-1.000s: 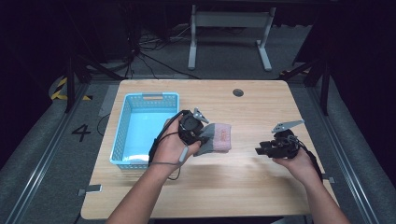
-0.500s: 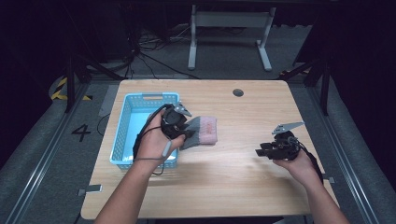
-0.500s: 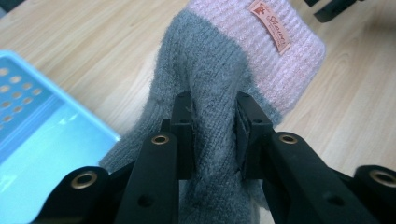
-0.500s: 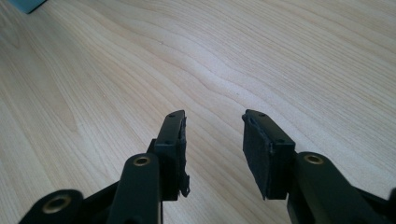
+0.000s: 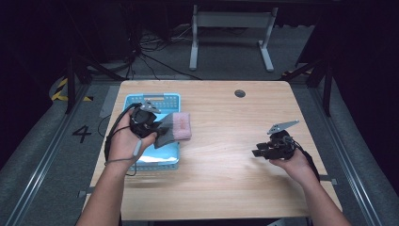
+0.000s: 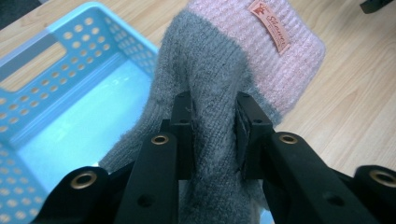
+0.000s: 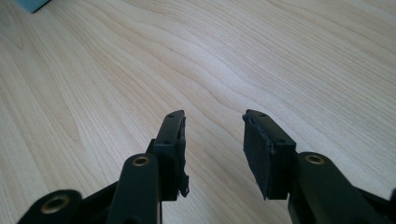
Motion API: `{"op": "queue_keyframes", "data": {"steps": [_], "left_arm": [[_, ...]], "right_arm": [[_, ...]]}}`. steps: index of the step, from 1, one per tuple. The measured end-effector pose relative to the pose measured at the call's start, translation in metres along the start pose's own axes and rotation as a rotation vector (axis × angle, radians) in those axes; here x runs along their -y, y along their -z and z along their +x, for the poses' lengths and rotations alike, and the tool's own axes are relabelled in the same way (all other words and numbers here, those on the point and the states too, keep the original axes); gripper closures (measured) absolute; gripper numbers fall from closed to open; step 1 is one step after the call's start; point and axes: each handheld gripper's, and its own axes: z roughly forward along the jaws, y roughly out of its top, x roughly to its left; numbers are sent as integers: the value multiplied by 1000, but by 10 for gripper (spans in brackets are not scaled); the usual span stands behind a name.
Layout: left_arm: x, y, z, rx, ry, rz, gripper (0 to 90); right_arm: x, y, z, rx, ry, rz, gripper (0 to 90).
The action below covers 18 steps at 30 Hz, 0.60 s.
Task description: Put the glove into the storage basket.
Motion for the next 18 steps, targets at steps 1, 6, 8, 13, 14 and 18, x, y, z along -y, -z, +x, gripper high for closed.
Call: {"op": "queue_keyframes", "data": {"steps": [1, 6, 8, 13, 14, 18], "left_arm": [[2, 2, 2, -3, 7, -2, 725], [7, 5, 13, -13, 10, 3, 724], [7, 4, 16, -14, 8, 15, 724], [11, -4, 33, -2, 3, 48, 723], [11, -7, 37, -3, 6, 51, 723], [14, -13, 49, -1, 19, 53, 723]], "right_arm": [[0, 0, 0, -3, 1, 4, 596], [1, 0, 2, 0, -5, -2, 596], [2, 1, 1, 0, -3, -1, 596], [6, 1, 3, -10, -17, -1, 594], [6, 1, 3, -10, -15, 0, 594], [8, 1, 4, -7, -15, 2, 593]]}}
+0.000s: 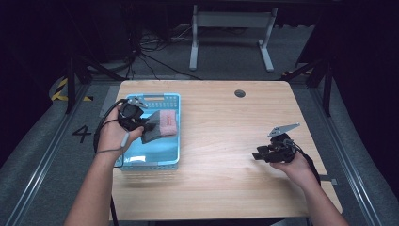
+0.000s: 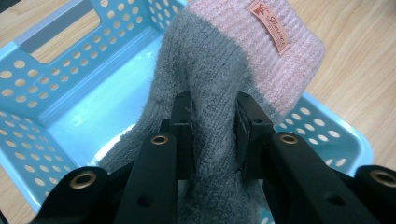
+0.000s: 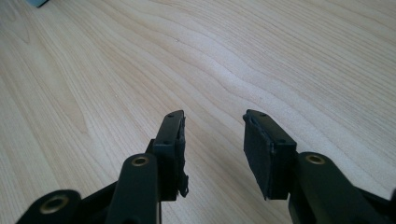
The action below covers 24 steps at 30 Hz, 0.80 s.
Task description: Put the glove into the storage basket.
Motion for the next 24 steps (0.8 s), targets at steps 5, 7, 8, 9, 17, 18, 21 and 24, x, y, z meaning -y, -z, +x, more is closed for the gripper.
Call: {"op": "queue_keyframes", "data": {"steps": [5, 7, 8, 9, 17, 18, 21, 24], "left_arm": [[2, -11, 11, -2, 0, 24, 723], [4, -16, 14, 0, 7, 34, 723], [5, -18, 16, 3, 8, 39, 723], [6, -21, 18, 9, 12, 42, 723], [13, -40, 29, 33, 16, 73, 721], [13, -42, 30, 38, 18, 80, 721], [16, -51, 31, 48, 8, 100, 719], [19, -58, 33, 78, 12, 118, 717]], "right_arm": [[2, -1, 0, 3, -2, 5, 592], [2, -1, 1, 4, -1, 5, 591], [2, -1, 1, 4, 2, 4, 591], [3, -1, 2, 3, 1, 6, 590], [5, -2, 3, 4, 2, 11, 587], [5, -1, 3, 4, 4, 10, 587], [6, -1, 4, 6, 4, 10, 586], [7, 0, 3, 9, -2, 9, 585]]}}
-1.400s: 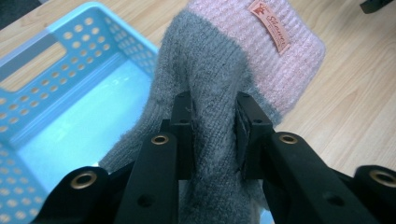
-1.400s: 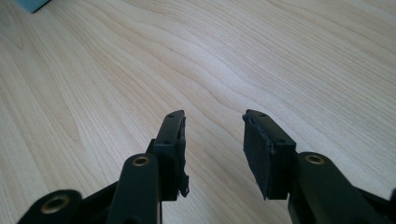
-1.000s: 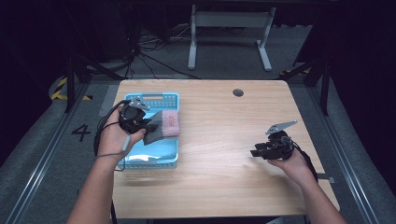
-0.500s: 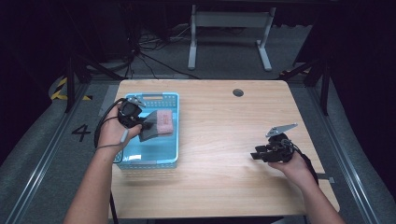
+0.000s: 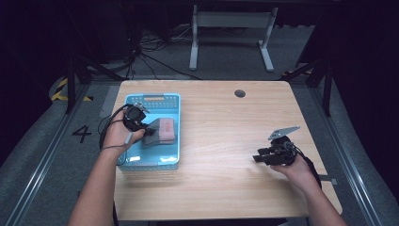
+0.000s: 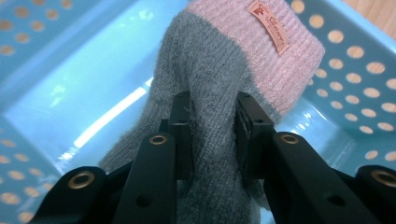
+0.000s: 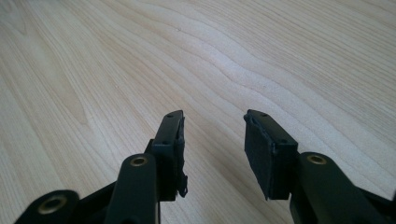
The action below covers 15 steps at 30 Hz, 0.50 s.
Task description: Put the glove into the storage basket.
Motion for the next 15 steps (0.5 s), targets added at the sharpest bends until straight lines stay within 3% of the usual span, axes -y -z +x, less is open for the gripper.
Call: {"op": "queue_keyframes", "data": {"steps": [15], "left_arm": [[-3, -14, 1, 17, 0, 48, 711]], "right_arm": [[2, 0, 1, -3, 3, 0, 578]]}}
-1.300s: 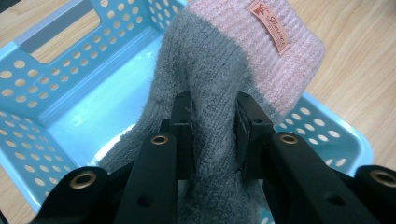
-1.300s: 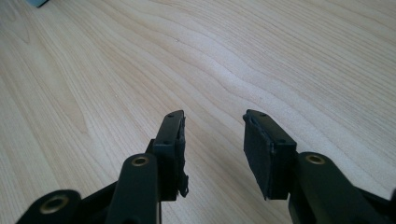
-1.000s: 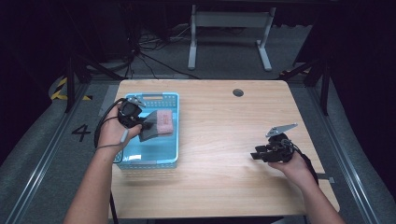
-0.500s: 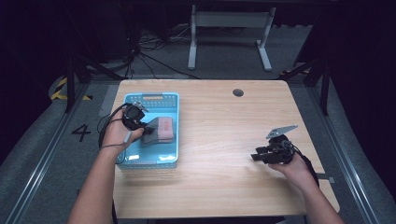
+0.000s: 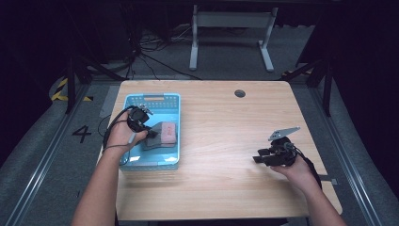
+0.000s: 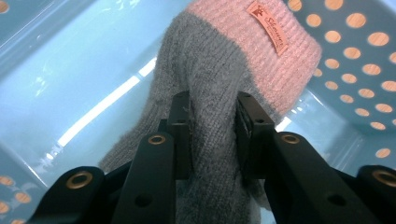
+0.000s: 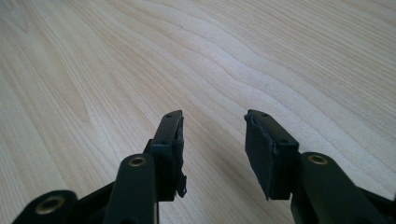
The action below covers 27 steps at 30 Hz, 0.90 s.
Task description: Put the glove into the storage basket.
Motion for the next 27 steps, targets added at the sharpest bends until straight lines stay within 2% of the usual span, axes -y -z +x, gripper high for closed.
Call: {"op": "queue_keyframes", "data": {"steps": [5, 11, 17, 27], "left_arm": [[-1, -4, 1, -5, -6, 31, 709], [0, -10, 4, 10, 2, 45, 703], [2, -15, 6, 21, -15, 61, 697], [3, -21, 8, 7, -8, 79, 651]], "right_arm": [[0, 0, 1, -3, 6, -2, 578], [0, 1, 1, -1, 5, -3, 576], [1, 2, 1, 0, 4, -4, 575], [1, 3, 2, 1, 6, -12, 572]]}}
